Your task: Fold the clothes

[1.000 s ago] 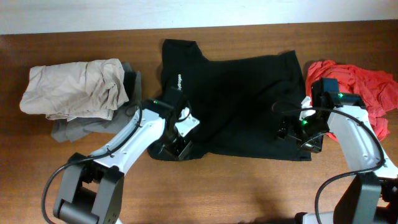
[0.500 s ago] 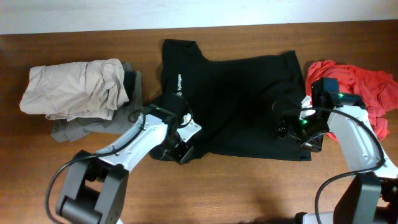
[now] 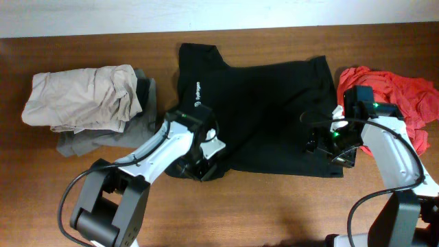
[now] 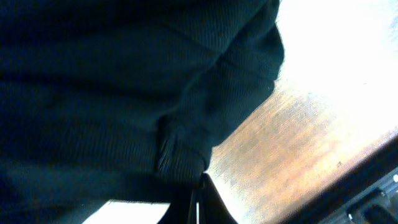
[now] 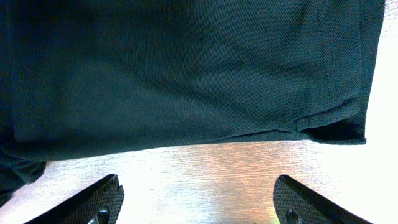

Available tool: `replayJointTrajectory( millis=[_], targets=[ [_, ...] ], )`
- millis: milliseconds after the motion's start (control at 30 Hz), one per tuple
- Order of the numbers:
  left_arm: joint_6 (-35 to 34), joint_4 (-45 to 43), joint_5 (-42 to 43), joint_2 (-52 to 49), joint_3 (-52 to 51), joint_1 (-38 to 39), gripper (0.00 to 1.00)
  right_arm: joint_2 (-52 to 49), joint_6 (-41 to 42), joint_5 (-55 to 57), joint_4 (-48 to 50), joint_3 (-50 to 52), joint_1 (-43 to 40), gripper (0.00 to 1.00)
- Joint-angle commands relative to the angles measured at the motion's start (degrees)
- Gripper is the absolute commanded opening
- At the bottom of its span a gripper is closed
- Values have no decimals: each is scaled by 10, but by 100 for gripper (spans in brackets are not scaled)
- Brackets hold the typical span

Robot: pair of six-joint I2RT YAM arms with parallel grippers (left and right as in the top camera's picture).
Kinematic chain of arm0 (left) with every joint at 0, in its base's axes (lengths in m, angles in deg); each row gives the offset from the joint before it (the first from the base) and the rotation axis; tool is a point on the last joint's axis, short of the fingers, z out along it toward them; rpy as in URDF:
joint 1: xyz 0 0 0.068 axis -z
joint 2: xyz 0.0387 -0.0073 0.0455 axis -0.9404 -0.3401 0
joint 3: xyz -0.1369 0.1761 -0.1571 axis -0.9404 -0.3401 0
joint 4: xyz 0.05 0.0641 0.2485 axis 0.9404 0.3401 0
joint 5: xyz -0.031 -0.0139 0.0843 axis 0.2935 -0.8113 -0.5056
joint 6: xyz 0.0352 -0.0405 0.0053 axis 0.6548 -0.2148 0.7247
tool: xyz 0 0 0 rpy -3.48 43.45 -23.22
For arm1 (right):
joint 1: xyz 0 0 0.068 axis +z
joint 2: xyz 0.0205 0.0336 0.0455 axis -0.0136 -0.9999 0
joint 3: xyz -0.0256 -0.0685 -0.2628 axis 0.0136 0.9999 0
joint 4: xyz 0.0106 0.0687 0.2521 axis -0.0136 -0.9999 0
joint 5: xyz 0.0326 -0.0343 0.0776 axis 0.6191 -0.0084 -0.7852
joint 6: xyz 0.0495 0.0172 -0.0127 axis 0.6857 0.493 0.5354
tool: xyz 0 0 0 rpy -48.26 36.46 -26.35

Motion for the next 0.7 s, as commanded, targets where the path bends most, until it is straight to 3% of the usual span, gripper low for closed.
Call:
replayJointTrajectory(
  millis=[0, 200, 667],
  targets=[
    [2, 28, -45, -3, 69, 1, 2, 12, 3, 2, 2, 2, 3, 82],
    [14, 35, -58, -3, 151, 1, 2, 12, 3, 1, 4, 2, 3, 82],
    [44, -45, -52, -51, 156, 3, 3, 12, 3, 1, 5, 2, 3, 82]
  ],
)
